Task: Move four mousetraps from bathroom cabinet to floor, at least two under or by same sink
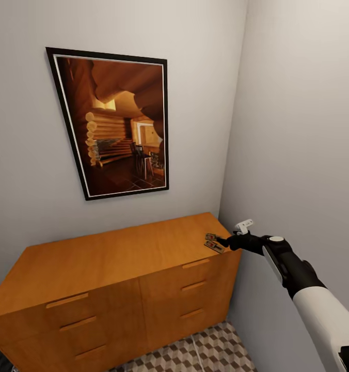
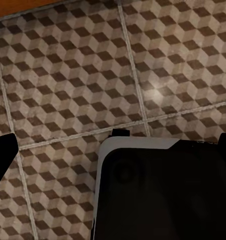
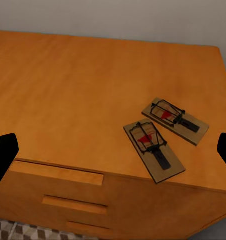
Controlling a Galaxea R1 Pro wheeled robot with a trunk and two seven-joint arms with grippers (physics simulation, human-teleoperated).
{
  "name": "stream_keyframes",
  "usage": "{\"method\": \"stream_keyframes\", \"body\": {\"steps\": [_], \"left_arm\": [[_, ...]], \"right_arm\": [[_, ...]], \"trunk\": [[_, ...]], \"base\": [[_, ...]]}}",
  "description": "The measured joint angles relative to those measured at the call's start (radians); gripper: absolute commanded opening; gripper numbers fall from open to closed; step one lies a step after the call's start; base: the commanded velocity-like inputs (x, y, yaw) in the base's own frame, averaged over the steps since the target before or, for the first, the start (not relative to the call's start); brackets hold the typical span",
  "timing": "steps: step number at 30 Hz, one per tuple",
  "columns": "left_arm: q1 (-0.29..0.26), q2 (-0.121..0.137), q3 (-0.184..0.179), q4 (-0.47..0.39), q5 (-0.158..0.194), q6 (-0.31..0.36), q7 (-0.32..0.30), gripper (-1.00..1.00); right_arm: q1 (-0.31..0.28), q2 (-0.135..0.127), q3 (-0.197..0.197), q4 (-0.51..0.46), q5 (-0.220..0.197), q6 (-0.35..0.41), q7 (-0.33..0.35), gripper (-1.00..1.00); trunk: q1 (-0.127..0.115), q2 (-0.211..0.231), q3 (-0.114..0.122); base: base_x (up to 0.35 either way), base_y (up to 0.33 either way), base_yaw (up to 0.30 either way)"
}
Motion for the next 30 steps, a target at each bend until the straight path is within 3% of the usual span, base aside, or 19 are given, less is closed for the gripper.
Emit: {"method": "stream_keyframes", "body": {"steps": [16, 30], "left_arm": [[0.0, 0.0, 0.0, 0.0, 0.0, 0.0, 0.0, 1.0], [0.0, 0.0, 0.0, 0.0, -0.001, 0.0, 0.0, 1.0]], "right_arm": [[0.0, -0.002, 0.016, 0.005, -0.001, -0.036, 0.001, 1.0], [0.0, -0.004, 0.016, 0.03, -0.001, -0.042, 0.002, 1.0]], "trunk": [[0.0, 0.0, 0.0], [0.0, 0.0, 0.0]], "base": [[0.004, 0.0, 0.0], [0.099, 0.0, 0.0]]}}
